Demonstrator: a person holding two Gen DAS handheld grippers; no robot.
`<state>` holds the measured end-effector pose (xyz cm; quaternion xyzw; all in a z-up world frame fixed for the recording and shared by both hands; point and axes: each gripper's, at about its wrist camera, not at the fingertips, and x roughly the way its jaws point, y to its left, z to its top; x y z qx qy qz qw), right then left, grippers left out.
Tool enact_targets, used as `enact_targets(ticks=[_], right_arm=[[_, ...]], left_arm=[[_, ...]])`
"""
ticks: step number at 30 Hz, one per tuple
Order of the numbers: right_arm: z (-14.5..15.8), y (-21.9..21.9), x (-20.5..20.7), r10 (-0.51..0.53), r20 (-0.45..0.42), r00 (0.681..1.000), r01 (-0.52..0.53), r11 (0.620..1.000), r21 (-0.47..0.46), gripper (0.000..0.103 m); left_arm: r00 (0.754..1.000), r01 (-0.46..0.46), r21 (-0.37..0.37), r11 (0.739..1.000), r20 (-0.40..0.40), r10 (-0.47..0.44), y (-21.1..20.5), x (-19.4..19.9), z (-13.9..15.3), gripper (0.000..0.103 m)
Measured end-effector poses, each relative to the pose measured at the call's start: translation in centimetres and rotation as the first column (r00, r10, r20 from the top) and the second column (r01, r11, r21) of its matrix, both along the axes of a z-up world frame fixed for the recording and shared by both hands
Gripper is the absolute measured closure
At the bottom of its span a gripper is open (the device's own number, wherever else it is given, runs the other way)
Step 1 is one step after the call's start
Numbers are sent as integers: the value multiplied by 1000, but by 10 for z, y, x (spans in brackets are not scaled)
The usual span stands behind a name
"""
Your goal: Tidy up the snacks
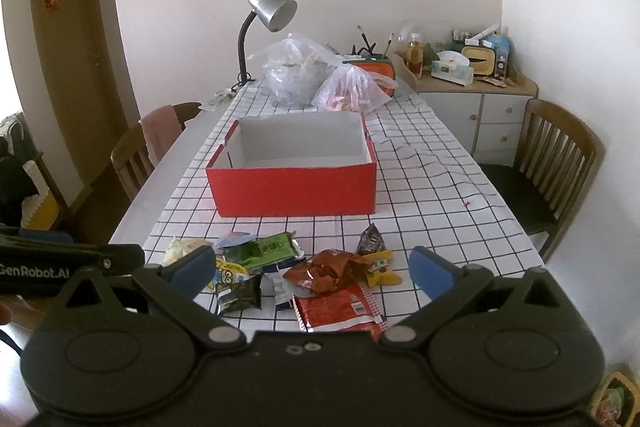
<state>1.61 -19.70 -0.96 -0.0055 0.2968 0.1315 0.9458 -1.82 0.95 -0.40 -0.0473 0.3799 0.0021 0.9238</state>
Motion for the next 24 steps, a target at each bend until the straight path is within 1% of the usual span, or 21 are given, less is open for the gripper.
enact_targets(ticks=[7, 24], right_arm=[[1, 0, -1, 11, 4, 1000, -11, 1000, 9, 0], [3, 2, -1, 10, 3, 1000, -10, 1000, -16, 0]], left_arm=[[1000, 4, 3, 1000, -6, -4, -2, 0, 0, 11], [1000, 10, 4, 1000, -9, -10, -1, 2, -2, 11]])
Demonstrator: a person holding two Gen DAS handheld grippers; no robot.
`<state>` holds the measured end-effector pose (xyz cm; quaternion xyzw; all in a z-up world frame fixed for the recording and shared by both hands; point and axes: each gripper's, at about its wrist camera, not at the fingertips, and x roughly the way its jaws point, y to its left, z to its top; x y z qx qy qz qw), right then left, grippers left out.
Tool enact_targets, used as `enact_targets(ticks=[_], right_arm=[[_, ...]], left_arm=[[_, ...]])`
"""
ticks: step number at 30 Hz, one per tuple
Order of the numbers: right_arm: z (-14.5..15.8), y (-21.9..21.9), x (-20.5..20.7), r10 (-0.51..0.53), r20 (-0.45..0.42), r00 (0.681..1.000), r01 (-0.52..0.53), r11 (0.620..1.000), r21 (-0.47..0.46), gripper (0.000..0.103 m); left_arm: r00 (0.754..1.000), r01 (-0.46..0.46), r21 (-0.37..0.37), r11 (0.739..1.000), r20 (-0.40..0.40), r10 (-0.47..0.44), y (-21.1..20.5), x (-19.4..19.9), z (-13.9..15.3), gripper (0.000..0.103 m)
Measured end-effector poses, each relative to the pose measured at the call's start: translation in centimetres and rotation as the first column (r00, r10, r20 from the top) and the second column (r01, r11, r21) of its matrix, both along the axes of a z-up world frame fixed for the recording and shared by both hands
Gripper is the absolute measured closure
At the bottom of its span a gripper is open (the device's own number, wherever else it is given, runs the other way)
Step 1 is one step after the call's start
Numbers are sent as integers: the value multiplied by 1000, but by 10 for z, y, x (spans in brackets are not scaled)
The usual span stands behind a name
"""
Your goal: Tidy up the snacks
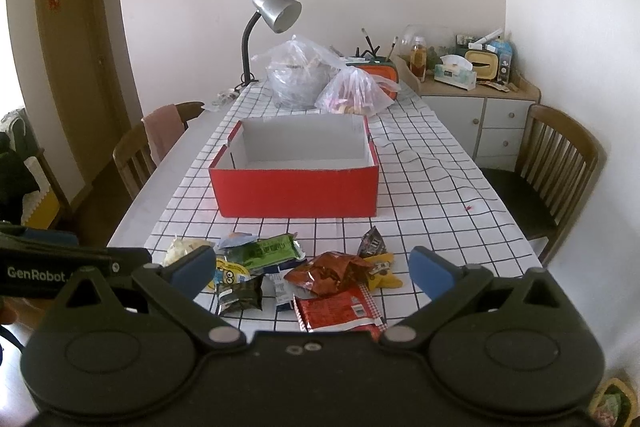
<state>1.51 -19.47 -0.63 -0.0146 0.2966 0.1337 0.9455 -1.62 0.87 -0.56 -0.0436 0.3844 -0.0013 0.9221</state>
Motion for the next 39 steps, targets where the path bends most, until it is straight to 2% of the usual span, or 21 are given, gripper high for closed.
enact_targets(ticks=[23, 33, 39], right_arm=[[-5, 5, 9, 16, -1, 1000, -16, 999, -34, 0], [-35, 0, 49, -6, -59, 998, 4, 1000, -28, 2], [-56, -1, 75, 17, -91, 996, -20, 999, -34, 4]], left_arm=[[1000, 10, -9, 1000, -12, -10, 2, 9, -3, 11], [993, -97, -41, 994, -74, 93, 32, 37, -30, 11], [985, -145, -21, 989, -103, 142, 51, 61, -47, 11]])
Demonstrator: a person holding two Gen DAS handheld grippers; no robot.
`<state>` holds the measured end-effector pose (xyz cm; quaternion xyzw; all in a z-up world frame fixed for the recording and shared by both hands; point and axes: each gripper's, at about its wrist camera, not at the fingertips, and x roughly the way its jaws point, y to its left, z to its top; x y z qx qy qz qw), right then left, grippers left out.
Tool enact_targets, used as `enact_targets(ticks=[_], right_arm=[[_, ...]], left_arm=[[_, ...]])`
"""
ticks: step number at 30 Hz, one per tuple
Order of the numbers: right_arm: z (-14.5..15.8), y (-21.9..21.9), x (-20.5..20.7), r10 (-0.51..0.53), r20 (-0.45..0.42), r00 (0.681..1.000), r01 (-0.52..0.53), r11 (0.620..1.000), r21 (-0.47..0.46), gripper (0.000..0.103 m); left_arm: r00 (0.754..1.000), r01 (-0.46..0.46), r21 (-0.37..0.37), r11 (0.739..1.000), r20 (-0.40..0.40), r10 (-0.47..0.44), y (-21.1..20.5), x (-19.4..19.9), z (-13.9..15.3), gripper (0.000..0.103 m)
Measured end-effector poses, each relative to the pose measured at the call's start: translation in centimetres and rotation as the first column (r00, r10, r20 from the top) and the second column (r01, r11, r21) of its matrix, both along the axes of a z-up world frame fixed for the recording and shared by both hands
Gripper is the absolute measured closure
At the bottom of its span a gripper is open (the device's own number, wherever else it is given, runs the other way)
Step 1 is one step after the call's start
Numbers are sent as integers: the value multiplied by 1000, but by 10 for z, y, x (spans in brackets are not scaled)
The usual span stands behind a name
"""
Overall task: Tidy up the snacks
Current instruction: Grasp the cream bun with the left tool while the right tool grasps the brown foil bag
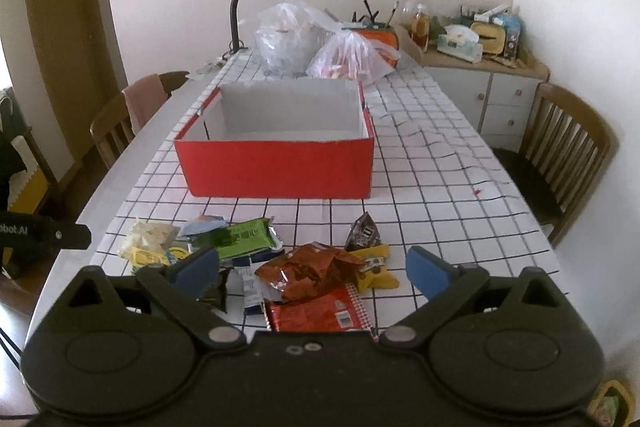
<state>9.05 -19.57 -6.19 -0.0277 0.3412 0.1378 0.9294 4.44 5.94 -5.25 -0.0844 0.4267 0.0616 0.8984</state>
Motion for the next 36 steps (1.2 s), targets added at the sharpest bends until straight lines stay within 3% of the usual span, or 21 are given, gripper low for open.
enact_targets(ticks=[9, 19, 36], right_arm=[[-35, 9, 38, 42, -91, 995, -46, 998, -43, 9], [-68, 22, 81, 159, -152, 976, -180, 974, -136, 8], [-106, 43, 112, 280, -257, 925, -337, 917, -215, 6]], left_arm=[[996, -42, -34, 999, -80, 39, 23, 49, -31, 11], [976, -22, -42, 999, -215, 12, 37, 109, -76, 11], [941, -51, -36, 998, -337, 36, 45, 152, -125, 12]])
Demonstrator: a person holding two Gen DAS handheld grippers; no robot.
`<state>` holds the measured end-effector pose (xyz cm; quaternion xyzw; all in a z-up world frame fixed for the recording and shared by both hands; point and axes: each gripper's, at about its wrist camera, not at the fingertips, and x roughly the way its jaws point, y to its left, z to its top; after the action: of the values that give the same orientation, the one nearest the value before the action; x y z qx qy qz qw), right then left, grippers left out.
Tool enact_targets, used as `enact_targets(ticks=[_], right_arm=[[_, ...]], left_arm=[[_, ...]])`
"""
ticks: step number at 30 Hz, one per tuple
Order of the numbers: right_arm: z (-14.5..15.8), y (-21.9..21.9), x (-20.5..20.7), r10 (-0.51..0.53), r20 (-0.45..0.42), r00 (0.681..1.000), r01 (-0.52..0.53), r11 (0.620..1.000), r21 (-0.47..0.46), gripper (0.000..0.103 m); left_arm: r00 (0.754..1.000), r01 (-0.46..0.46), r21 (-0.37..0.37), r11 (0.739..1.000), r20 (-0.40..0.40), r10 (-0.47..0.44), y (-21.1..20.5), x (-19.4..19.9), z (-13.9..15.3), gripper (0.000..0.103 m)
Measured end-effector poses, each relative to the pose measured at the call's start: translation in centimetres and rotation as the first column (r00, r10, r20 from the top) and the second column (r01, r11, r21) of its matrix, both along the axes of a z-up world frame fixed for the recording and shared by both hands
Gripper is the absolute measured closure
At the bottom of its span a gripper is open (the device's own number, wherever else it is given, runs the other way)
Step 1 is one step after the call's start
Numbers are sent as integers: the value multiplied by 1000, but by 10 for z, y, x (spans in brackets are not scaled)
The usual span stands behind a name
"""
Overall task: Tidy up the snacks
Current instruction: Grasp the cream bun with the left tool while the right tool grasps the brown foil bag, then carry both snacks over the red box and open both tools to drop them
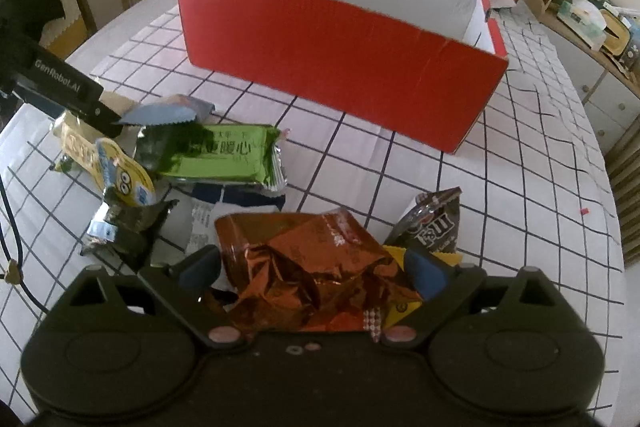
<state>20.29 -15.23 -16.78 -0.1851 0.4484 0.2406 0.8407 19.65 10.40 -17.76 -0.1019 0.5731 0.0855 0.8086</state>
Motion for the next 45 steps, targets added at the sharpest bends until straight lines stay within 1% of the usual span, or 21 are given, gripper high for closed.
enact_targets(ticks=[3, 5, 7, 8, 9, 10, 13, 14, 17, 26, 33, 37, 45], right_arm=[[-3, 0, 1, 6, -4, 1000, -6, 1000, -9, 8], [-4, 0, 3, 4, -14, 1000, -4, 1000, -8, 13], [-4, 0, 3, 2, -17, 1000, -2, 1000, -7, 17], [-4, 0, 2, 0, -17, 1000, 0, 1000, -5, 20], [-4, -1, 2, -3, -18, 1000, 3, 1000, -4, 20], [-3, -2, 2, -6, -19, 1000, 6, 1000, -1, 22], [-1, -3, 1, -14, -17, 1000, 14, 1000, 8, 27], [-1, -4, 1, -16, -17, 1000, 17, 1000, 11, 29], [2, -5, 0, -25, -15, 1000, 26, 999, 26, 32], [21, -8, -11, -45, 20, 999, 44, 997, 64, 36], [46, -16, -21, -68, 63, 996, 61, 991, 120, 36], [63, -20, -26, -75, 85, 994, 61, 986, 152, 36], [99, -21, -27, -85, 138, 987, 55, 977, 206, 36]], left_arm=[[1000, -9, -16, 1000, -8, 9, 1, 1, -3, 12], [1000, -12, -30, 999, -20, 11, 2, 2, -5, 20], [999, -20, -41, 999, -32, 19, 3, 3, -8, 24], [999, -24, -43, 999, -32, 23, 4, 3, -8, 27], [999, -27, -44, 999, -32, 26, 4, 3, -9, 29], [999, -28, -47, 998, -33, 26, 4, 3, -9, 34], [999, -23, -50, 998, -25, 22, 2, 2, -7, 44], [999, -23, -51, 998, -24, 22, 2, 2, -6, 46], [1000, -26, -53, 998, -19, 25, 2, 0, -5, 48], [998, -62, -50, 997, 7, 63, 10, -10, 7, 49], [995, -83, -52, 995, 53, 86, 18, -26, 28, 49], [993, -80, -62, 995, 83, 85, 18, -36, 43, 49], [988, -42, -58, 997, 145, 50, 2, -49, 79, 49]])
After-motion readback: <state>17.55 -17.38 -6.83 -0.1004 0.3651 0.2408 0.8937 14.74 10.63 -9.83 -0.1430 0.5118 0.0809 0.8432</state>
